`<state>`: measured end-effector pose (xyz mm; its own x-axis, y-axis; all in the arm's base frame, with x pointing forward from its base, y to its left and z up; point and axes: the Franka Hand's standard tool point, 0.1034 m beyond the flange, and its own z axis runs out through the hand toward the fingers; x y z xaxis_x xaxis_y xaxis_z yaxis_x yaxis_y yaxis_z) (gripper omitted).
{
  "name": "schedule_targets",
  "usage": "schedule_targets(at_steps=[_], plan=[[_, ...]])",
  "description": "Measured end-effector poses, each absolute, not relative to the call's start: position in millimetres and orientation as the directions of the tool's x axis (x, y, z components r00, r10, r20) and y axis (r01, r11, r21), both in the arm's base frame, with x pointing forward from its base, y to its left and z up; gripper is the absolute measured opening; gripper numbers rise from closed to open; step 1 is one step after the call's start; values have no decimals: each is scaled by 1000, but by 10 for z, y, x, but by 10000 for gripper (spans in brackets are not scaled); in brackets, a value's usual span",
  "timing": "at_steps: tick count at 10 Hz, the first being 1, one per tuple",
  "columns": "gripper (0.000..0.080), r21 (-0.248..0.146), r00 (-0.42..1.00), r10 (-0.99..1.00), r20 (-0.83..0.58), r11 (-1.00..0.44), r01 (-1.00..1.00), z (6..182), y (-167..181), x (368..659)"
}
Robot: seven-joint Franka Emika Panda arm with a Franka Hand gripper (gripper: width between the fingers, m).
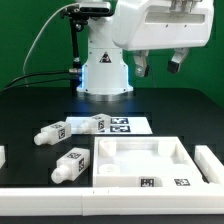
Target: Assemble square table
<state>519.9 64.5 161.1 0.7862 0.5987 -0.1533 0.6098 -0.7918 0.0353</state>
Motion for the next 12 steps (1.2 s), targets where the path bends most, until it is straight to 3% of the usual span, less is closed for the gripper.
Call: schedule_targets(at_steps=[7,8,12], plan=[[650,30,786,596,-164,-793,608,1633,639,5186],[650,32,786,594,-174,-794,607,1747,615,5224],[650,30,722,677,-145,-726,687,1784,428,5539]])
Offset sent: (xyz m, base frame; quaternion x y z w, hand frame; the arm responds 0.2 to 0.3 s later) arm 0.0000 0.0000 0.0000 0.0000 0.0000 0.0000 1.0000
